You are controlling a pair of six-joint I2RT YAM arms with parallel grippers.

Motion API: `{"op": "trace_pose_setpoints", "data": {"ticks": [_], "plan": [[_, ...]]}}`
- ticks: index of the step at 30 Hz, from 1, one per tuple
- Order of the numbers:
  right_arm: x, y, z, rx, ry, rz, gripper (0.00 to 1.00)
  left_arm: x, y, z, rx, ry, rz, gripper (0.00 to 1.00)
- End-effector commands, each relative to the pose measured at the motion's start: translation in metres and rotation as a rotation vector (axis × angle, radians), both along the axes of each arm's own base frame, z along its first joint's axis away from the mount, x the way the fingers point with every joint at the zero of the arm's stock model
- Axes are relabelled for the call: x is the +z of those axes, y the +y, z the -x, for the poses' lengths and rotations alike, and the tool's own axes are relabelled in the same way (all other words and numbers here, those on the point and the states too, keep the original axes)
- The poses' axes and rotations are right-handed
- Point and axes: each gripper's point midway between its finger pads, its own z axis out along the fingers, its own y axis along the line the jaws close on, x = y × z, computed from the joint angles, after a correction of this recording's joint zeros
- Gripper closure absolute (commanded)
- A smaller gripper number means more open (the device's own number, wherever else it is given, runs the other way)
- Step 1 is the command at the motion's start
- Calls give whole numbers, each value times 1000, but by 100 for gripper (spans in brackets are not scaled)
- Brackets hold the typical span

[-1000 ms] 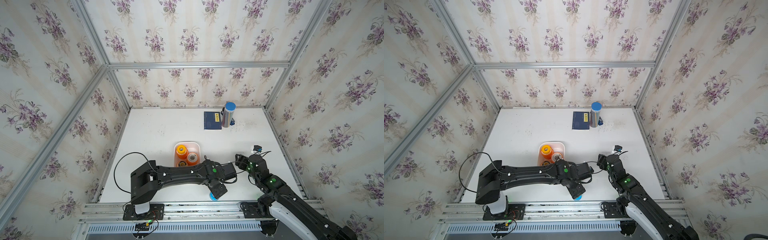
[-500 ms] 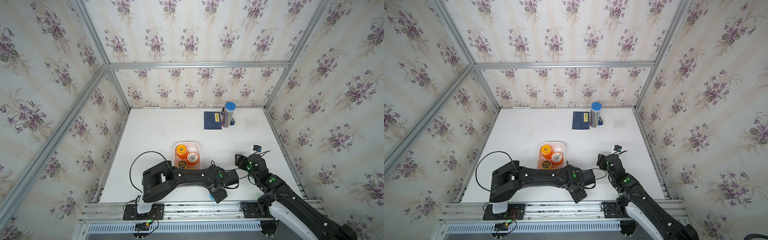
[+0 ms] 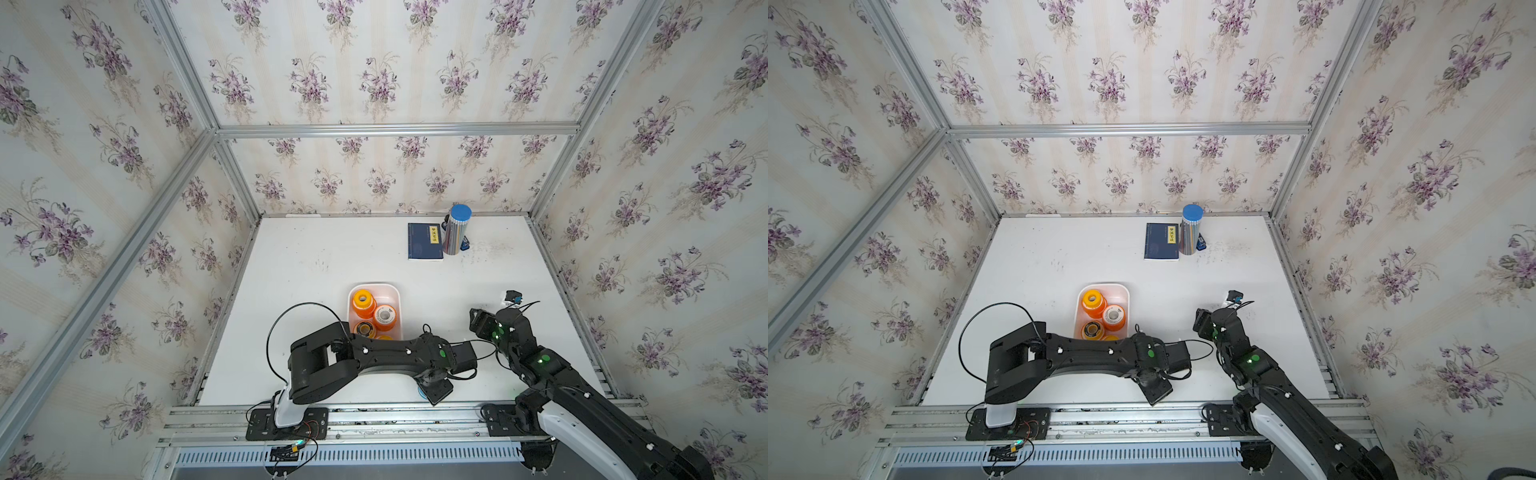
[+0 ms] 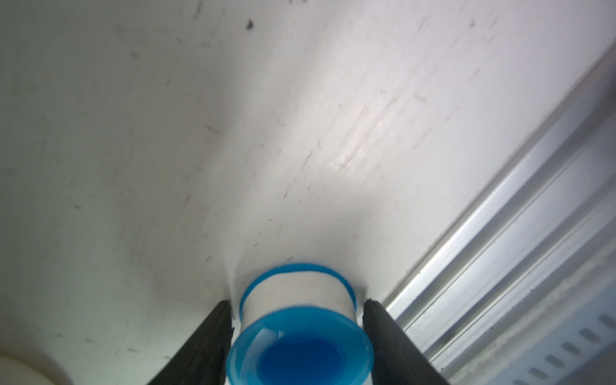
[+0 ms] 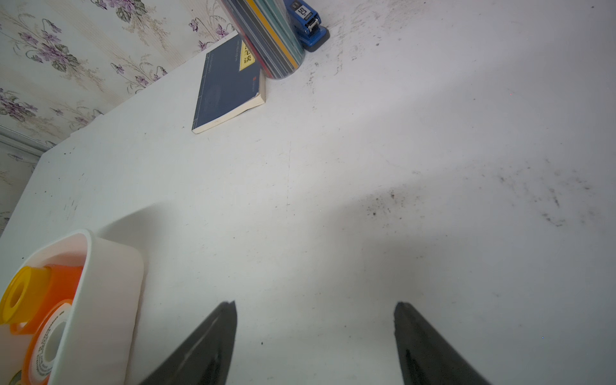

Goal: Put the sealing tape into the storage box
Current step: Pick up the sealing tape at the center of the board.

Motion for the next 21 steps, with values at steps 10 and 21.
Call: {"op": "trace_pose_setpoints", "data": {"ticks": [10,21], "plan": [[5,1,-3,-1,-17,-7,22,30,9,-7,4,-63,19,42],[5,2,-3,2,-17,-9,22,91,49,-51,91,-146,73,42]]}}
